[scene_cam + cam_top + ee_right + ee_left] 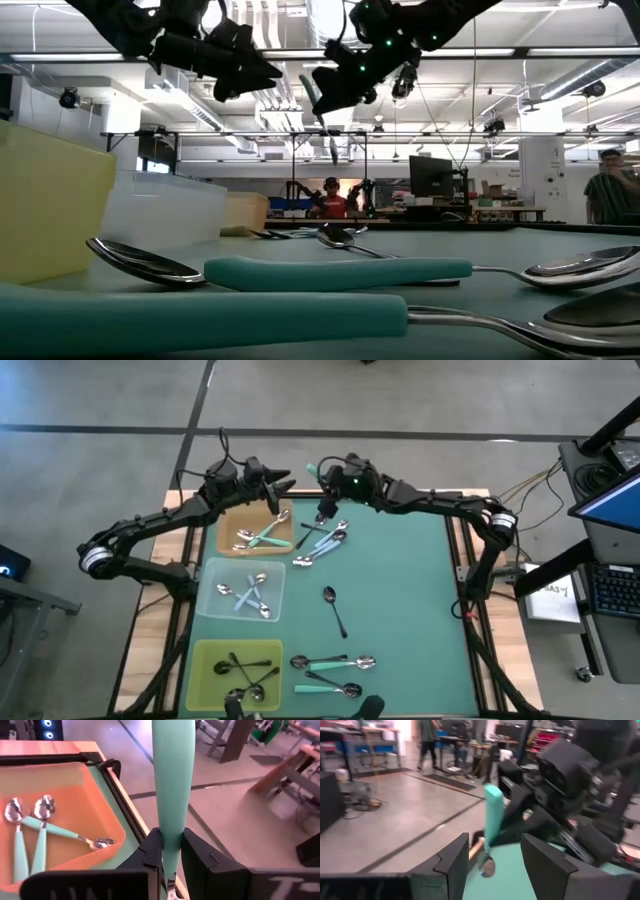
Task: Sort silverware by color (type)
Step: Put the green spoon into the orange bin
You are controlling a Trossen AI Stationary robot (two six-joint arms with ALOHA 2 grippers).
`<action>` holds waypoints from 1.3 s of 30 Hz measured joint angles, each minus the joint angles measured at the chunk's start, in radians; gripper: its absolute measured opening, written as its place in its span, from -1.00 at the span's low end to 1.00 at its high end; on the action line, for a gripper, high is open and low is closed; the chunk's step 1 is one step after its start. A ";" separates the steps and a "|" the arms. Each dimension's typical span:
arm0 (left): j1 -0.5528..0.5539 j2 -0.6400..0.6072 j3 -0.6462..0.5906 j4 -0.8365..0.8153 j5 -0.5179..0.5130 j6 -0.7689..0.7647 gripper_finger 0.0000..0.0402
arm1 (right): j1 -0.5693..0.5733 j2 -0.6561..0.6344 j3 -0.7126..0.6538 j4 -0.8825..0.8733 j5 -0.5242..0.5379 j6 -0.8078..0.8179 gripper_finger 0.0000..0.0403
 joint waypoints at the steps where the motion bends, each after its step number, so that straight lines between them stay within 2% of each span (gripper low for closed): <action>1: 0.000 0.000 0.000 0.003 -0.014 0.000 -0.19 | 0.008 0.003 0.000 0.010 0.006 -0.011 -0.82; 11: -0.018 0.000 0.000 0.005 -0.018 -0.062 -0.19 | 0.038 0.015 0.000 0.080 -0.053 -0.054 -0.82; 16: -0.037 0.000 0.000 0.006 0.052 -0.076 -0.19 | 0.045 0.014 0.000 0.123 -0.061 -0.058 -0.82; 19: -0.047 0.000 0.000 0.012 0.055 -0.078 -0.19 | 0.042 0.014 0.000 0.143 -0.069 -0.067 -0.82; 23: -0.046 0.001 0.000 0.065 0.053 -0.082 -0.19 | 0.048 0.014 0.000 0.145 -0.081 -0.068 -0.82; 27: -0.047 0.001 0.000 0.102 0.055 -0.089 -0.19 | 0.052 0.014 0.000 0.148 -0.138 -0.077 -0.82; 33: -0.047 0.001 0.000 0.102 0.061 -0.086 -0.19 | 0.058 0.014 0.000 0.149 -0.145 -0.093 -0.82; 39: -0.047 0.001 0.000 0.102 0.139 -0.088 -0.19 | 0.058 0.014 0.000 0.149 -0.155 -0.117 -0.82</action>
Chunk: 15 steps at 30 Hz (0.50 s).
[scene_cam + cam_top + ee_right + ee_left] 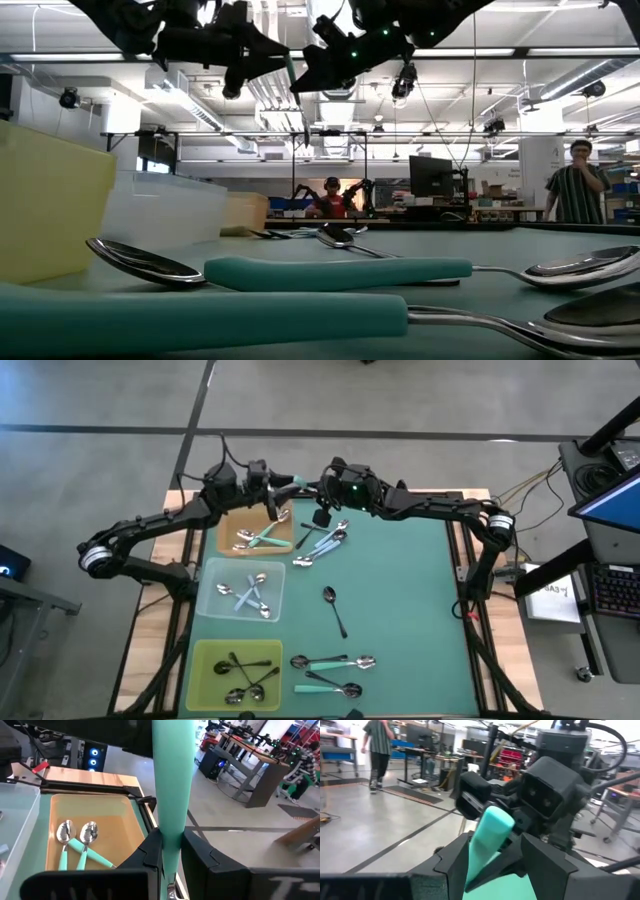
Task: Sort silverware by color (type)
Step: Put the green spoon into the orange bin
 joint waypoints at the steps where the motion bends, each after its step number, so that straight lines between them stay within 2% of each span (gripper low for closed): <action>1: 0.000 0.000 0.000 0.000 0.001 0.000 -0.19 | 0.001 0.000 0.000 0.000 0.000 -0.004 -0.82; 10: 0.000 0.000 0.000 0.000 0.001 0.019 -0.21 | 0.004 -0.001 0.000 0.001 -0.059 -0.010 -0.82; 15: 0.000 0.000 0.000 -0.001 0.003 0.040 -0.45 | 0.005 -0.001 0.000 0.001 -0.055 -0.008 -0.82</action>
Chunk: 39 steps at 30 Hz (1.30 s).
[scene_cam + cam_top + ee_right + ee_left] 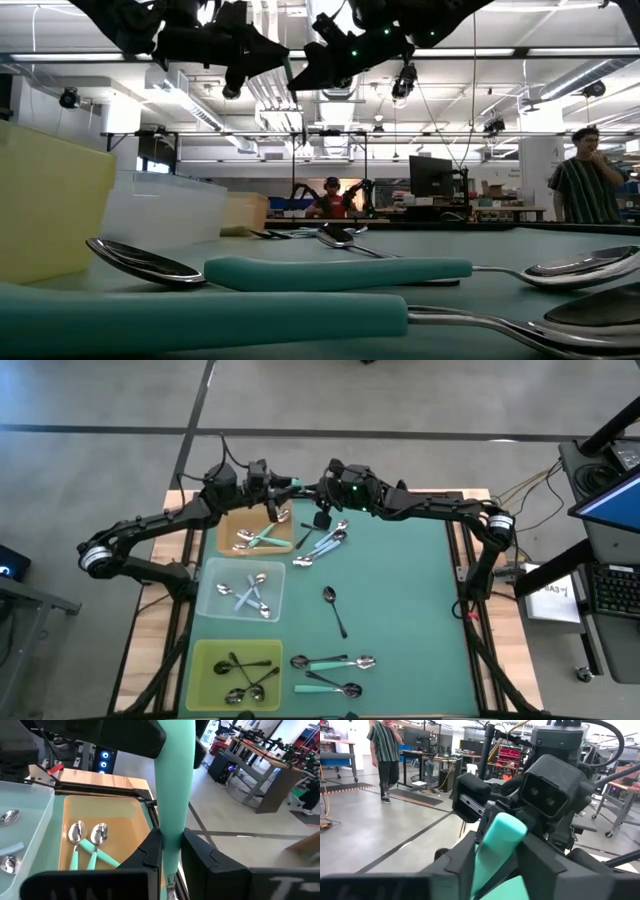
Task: Sort silverware by color (type)
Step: Put the green spoon into the orange bin
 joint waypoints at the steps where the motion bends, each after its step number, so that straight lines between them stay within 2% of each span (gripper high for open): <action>1: 0.000 0.000 0.000 -0.001 0.001 -0.001 -0.53 | 0.000 0.000 0.000 0.000 0.001 0.000 -0.82; 5: 0.007 -0.002 0.000 -0.017 -0.017 -0.057 -0.87 | -0.001 0.000 0.000 -0.002 0.024 0.009 -0.83; 10: 0.010 -0.002 0.000 -0.025 0.003 -0.129 -1.00 | 0.000 0.000 0.000 0.000 0.029 0.000 -0.85; 29: 0.012 0.000 0.000 -0.035 0.034 -0.078 -0.99 | 0.003 0.000 0.000 0.011 0.070 0.031 -0.86; 33: 0.011 0.001 0.000 -0.044 0.041 -0.078 -0.88 | 0.003 -0.001 0.000 0.047 0.086 0.033 -0.86; 39: 0.010 0.001 0.000 -0.034 0.042 -0.066 -0.56 | 0.004 -0.001 0.000 0.047 0.064 0.034 -0.86</action>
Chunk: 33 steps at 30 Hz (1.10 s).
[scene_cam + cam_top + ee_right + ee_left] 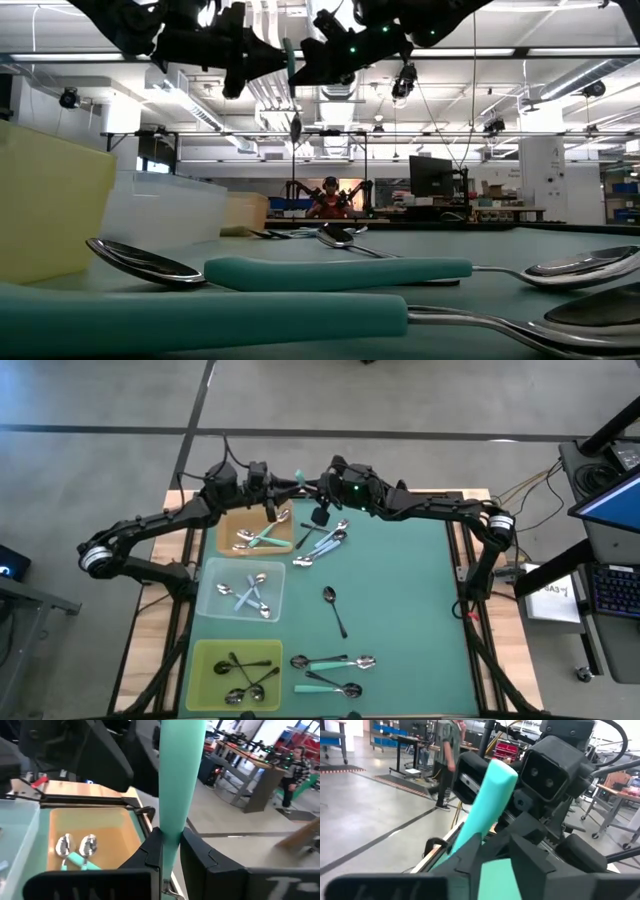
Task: Sort silverware by color (type)
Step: Put the green spoon into the orange bin
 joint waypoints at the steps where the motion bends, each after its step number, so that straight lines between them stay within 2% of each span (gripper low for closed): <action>1: 0.000 0.000 0.000 0.006 0.000 0.004 -0.51 | 0.000 0.000 0.000 0.000 -0.010 0.000 -0.86; 5: 0.000 0.000 0.000 0.039 -0.039 0.011 -0.31 | 0.010 0.000 0.000 -0.002 -0.034 -0.008 -0.86; 8: -0.001 0.000 0.000 0.043 -0.069 0.011 -0.24 | 0.013 0.000 0.000 -0.002 -0.035 -0.014 -0.86; 12: -0.003 0.000 0.000 0.042 -0.072 0.015 -0.26 | 0.014 0.000 0.000 0.003 -0.031 -0.036 -0.86; 21: -0.005 0.000 0.000 0.041 -0.053 -0.002 -0.50 | 0.014 0.001 0.000 0.006 -0.026 -0.047 -0.86; 29: -0.007 0.000 0.000 0.044 -0.061 -0.008 -0.42 | 0.018 0.003 0.000 0.043 -0.022 0.002 -0.86; 33: -0.006 0.000 0.000 0.045 -0.103 -0.008 -0.33 | 0.030 0.003 0.000 0.089 0.045 0.023 -0.86</action>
